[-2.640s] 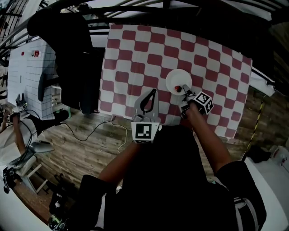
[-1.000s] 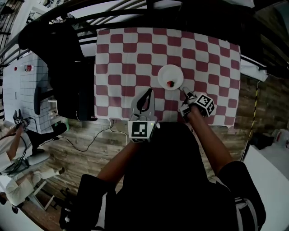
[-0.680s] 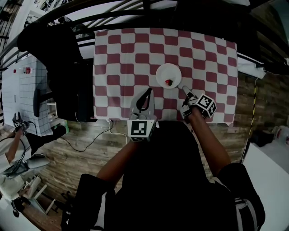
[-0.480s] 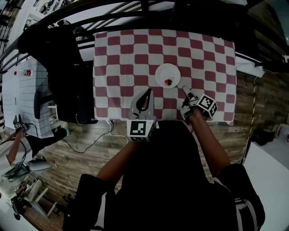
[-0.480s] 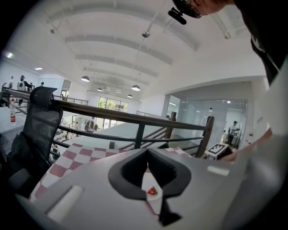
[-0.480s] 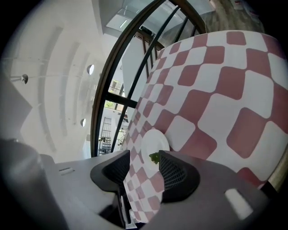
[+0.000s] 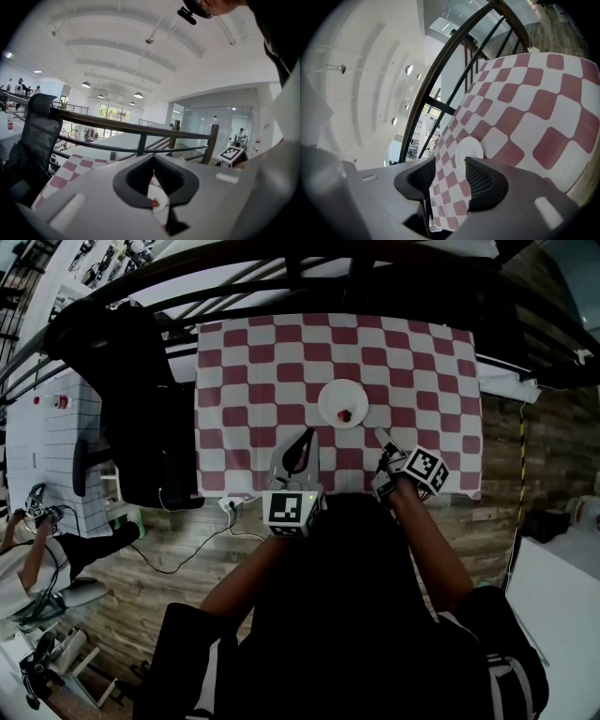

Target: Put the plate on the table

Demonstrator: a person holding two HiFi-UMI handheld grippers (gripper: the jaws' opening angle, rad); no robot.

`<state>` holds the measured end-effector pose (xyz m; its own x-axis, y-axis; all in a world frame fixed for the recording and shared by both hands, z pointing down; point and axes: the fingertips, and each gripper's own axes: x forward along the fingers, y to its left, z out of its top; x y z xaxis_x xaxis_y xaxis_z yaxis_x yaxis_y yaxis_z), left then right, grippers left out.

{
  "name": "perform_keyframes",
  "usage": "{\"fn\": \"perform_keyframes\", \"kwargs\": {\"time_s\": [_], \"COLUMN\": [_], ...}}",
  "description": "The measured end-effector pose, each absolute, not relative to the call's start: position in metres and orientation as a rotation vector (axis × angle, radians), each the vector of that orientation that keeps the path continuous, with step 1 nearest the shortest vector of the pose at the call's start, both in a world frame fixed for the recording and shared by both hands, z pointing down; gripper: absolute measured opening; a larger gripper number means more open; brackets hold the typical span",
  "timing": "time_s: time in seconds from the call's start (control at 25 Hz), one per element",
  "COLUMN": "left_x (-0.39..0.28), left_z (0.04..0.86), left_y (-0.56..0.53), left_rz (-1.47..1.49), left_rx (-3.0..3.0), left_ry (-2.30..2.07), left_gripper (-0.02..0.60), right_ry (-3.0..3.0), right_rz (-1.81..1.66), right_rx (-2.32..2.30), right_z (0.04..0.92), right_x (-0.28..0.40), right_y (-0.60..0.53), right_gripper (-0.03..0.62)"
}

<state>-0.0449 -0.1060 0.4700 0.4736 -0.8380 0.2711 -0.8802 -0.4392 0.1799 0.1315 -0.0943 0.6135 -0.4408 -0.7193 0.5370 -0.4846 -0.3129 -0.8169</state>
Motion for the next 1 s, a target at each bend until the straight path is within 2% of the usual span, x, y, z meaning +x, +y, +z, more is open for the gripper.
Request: {"fn": "perform_keyframes", "kwargs": {"time_s": [0.48,1.0], "left_x": [-0.038,-0.035], "left_z": [0.450,0.432], "left_y": [-0.096,-0.078], "left_rz": [0.113,0.089], "left_rx": [2.453,2.488], "left_ry": [-1.434,-1.418], "left_gripper": [0.009,0.009], "right_ry": [1.925,2.257], "right_rz": [-1.598,-1.222], "right_rx": [-1.457,-1.592], "right_z": [0.506,0.442], "right_x": [0.107,0.079], "right_y": [-0.091,-0.070], "right_gripper": [0.172,0.172]}}
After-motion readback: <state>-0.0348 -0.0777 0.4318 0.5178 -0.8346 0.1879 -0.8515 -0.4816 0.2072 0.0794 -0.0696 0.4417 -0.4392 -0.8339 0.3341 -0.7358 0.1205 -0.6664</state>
